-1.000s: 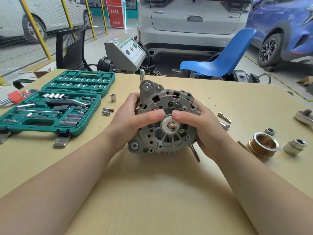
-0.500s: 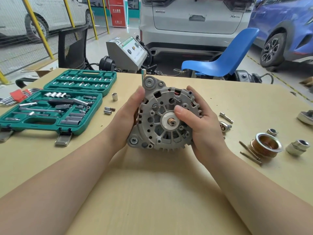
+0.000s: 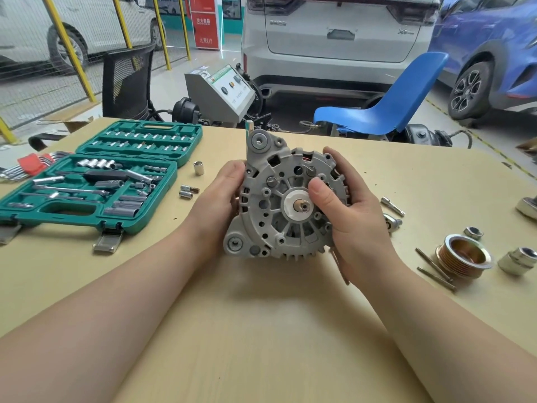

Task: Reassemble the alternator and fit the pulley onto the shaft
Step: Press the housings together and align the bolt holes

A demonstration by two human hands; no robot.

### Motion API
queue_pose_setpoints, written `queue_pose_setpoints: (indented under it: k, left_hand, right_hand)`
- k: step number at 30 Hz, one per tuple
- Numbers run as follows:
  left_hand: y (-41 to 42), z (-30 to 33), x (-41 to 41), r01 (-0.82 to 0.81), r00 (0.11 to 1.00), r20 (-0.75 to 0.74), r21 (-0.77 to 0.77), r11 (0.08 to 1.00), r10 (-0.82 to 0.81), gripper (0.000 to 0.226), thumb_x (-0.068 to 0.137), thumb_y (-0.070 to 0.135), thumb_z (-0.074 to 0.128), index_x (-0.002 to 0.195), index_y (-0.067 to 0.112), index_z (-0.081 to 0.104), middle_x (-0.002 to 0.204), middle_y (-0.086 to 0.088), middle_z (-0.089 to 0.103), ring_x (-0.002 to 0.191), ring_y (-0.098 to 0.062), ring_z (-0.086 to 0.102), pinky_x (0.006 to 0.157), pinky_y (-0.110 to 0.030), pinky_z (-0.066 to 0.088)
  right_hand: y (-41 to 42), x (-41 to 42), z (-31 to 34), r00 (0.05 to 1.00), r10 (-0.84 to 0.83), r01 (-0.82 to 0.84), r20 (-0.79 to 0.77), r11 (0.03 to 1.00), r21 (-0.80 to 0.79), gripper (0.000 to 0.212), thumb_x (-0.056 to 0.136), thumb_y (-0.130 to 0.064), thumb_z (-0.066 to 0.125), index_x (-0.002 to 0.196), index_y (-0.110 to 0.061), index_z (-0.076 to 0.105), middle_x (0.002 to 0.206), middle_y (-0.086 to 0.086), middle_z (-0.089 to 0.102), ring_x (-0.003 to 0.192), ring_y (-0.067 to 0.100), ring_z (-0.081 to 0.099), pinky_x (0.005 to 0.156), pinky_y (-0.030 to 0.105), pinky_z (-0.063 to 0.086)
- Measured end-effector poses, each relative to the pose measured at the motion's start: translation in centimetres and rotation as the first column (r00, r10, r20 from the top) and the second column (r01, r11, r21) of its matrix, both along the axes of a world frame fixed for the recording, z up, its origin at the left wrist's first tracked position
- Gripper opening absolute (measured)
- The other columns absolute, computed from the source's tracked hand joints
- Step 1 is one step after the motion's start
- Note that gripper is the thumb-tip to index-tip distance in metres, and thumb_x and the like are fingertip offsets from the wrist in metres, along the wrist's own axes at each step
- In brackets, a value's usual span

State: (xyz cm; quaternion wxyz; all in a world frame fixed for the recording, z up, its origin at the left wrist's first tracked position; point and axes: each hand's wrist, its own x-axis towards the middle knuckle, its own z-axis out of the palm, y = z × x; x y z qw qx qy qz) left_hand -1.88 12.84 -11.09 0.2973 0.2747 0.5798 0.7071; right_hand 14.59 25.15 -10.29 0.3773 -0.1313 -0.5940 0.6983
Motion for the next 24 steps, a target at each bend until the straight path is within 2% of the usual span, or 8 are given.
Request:
queue_pose_setpoints:
  k: [1,3,5,6,9,12,17,24]
  left_hand:
    - [0.0,-0.1,-0.2,0.008,1.000,-0.009,0.017,1.000,-0.008,0.032,0.116,0.030,0.038,0.130,0.009,0.057,0.087,0.015,0.076,0.078,0.001,0.072,0.061,-0.015,0.056]
    - [-0.2,-0.3,-0.6,0.039,0.999,-0.009,0.058,0.998,-0.039,0.030,0.114,0.034,0.045,0.126,0.009,0.056,0.101,-0.004,0.072,0.091,-0.023,0.069,0.075,-0.030,0.058]
    - [-0.2,-0.4,-0.8,0.065,0.997,0.021,0.117,0.991,-0.068,0.033,0.108,0.040,0.054,0.127,0.013,0.057,0.117,-0.017,0.062,0.104,-0.037,0.056,0.090,-0.054,0.046]
    - [-0.2,-0.3,-1.0,0.065,0.997,0.027,0.130,0.989,-0.069,0.035,0.105,0.041,0.055,0.127,0.014,0.058,0.120,-0.019,0.059,0.107,-0.038,0.052,0.091,-0.059,0.040]
    - [-0.3,-0.3,-1.7,0.031,0.999,-0.016,0.125,0.992,-0.029,0.035,0.104,0.041,0.052,0.111,0.009,0.063,0.102,-0.018,0.066,0.091,-0.032,0.061,0.082,-0.048,0.050]
    - [-0.9,-0.4,-2.4,0.060,0.997,-0.052,0.149,0.987,-0.052,0.031,0.106,0.038,0.050,0.089,0.021,0.070,0.085,-0.001,0.071,0.073,-0.016,0.065,0.066,-0.034,0.053]
    - [-1.0,-0.2,-2.2,0.125,0.990,-0.081,0.179,0.976,-0.112,0.017,0.100,0.037,0.066,0.100,0.024,0.077,0.098,-0.005,0.076,0.086,-0.022,0.072,0.074,-0.043,0.058]
    - [-1.6,-0.1,-2.0,0.162,0.981,-0.136,0.173,0.972,-0.139,0.023,0.084,0.044,0.084,0.099,0.031,0.075,0.096,-0.006,0.079,0.085,-0.023,0.075,0.069,-0.039,0.063]
  right_hand:
    - [0.3,0.0,0.0,1.000,0.015,-0.015,0.008,1.000,0.008,0.054,0.087,-0.035,0.085,0.136,-0.045,0.065,0.132,-0.005,0.073,0.119,0.022,0.072,0.093,0.040,0.062]
    - [0.8,0.1,0.2,0.999,0.048,-0.049,0.025,0.999,0.017,0.060,0.083,-0.042,0.087,0.138,-0.045,0.064,0.134,-0.004,0.072,0.119,0.023,0.072,0.091,0.039,0.062]
    - [1.2,0.2,0.3,0.997,0.071,-0.072,0.035,0.997,0.025,0.060,0.082,-0.043,0.086,0.138,-0.043,0.064,0.133,-0.002,0.073,0.118,0.024,0.073,0.088,0.036,0.063]
    - [1.4,0.1,0.3,0.997,0.069,-0.070,0.034,0.997,0.033,0.058,0.084,-0.041,0.085,0.138,-0.041,0.065,0.132,-0.001,0.073,0.117,0.024,0.073,0.087,0.035,0.063]
    - [1.8,0.1,0.2,0.999,0.025,-0.026,0.020,0.998,0.054,0.050,0.091,-0.033,0.082,0.138,-0.033,0.067,0.128,0.003,0.075,0.115,0.024,0.074,0.085,0.033,0.063]
    - [2.2,0.1,0.1,1.000,0.011,-0.012,0.018,0.999,0.031,0.045,0.093,-0.028,0.074,0.138,-0.027,0.068,0.126,0.006,0.076,0.113,0.027,0.074,0.086,0.037,0.063]
    - [2.8,0.3,-0.4,1.000,-0.006,0.006,0.023,1.000,-0.007,0.041,0.100,-0.021,0.066,0.140,-0.019,0.065,0.129,0.010,0.074,0.120,0.038,0.070,0.102,0.057,0.056]
    - [2.6,0.4,-0.5,1.000,-0.019,0.019,0.014,1.000,-0.006,0.039,0.098,-0.022,0.066,0.137,-0.021,0.067,0.126,0.005,0.075,0.115,0.032,0.072,0.100,0.053,0.057]
